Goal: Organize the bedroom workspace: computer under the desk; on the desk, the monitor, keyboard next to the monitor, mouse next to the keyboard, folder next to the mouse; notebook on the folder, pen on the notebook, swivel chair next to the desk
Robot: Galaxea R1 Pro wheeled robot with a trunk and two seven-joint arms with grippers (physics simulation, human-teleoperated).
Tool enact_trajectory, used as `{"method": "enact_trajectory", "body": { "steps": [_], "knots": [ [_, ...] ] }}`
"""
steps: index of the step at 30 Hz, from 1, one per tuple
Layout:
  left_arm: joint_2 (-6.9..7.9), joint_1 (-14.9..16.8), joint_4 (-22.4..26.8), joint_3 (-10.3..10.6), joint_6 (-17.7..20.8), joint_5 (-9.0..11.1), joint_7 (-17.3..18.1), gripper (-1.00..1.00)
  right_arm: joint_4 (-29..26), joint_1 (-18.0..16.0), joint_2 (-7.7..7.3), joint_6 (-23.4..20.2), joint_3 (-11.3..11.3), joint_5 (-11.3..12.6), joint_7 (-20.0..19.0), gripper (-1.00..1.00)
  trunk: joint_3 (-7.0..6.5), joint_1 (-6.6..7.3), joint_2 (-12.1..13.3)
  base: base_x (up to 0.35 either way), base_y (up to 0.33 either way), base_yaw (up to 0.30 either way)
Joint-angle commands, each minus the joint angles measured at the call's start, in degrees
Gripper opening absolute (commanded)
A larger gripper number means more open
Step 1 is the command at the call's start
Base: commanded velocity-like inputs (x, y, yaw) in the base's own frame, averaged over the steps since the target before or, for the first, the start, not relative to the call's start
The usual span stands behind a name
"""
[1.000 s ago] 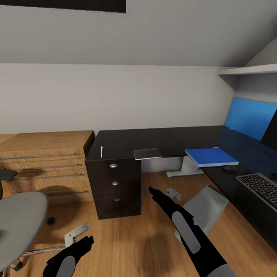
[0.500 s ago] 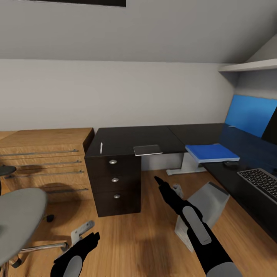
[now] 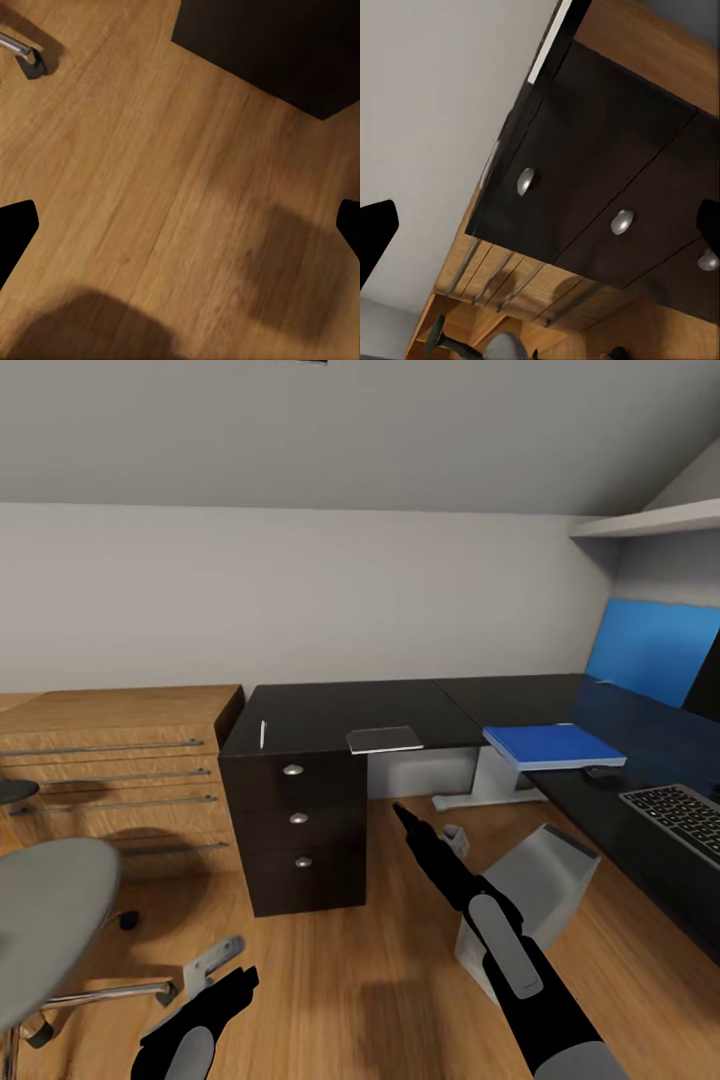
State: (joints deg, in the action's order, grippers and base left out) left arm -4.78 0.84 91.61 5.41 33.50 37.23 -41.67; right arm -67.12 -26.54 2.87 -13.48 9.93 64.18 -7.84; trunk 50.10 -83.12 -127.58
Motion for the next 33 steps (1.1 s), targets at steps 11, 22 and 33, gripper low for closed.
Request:
{"method": "enact_trajectory", "body": {
  "steps": [11,22,33],
  "knots": [
    [0.25,0.04,0.01,0.06,0.25,0.65,-0.42,1.0,0.39,0.0,0.31,-0.14,0.26,-0.11,0.08,1.0,1.14,-1.31,-2.45,0.0,0.0,0.0],
    [1.72,-0.91,0.16,1.08,-1.19,0.61,-0.45,1.0,1.21,0.19,3.65,1.0,-0.09,1.89,1.39,1.0,1.14,-1.31,-2.45,0.0,0.0,0.0],
    [2.88,1.07,0.06,-1.38,2.36,0.91,-0.43,1.0,1.29,0.17,4.15,-0.04,-0.09,2.64,-0.68,1.0,1.14,-1.31,-2.45,0.01,0.0,0.0]
  ]
}}
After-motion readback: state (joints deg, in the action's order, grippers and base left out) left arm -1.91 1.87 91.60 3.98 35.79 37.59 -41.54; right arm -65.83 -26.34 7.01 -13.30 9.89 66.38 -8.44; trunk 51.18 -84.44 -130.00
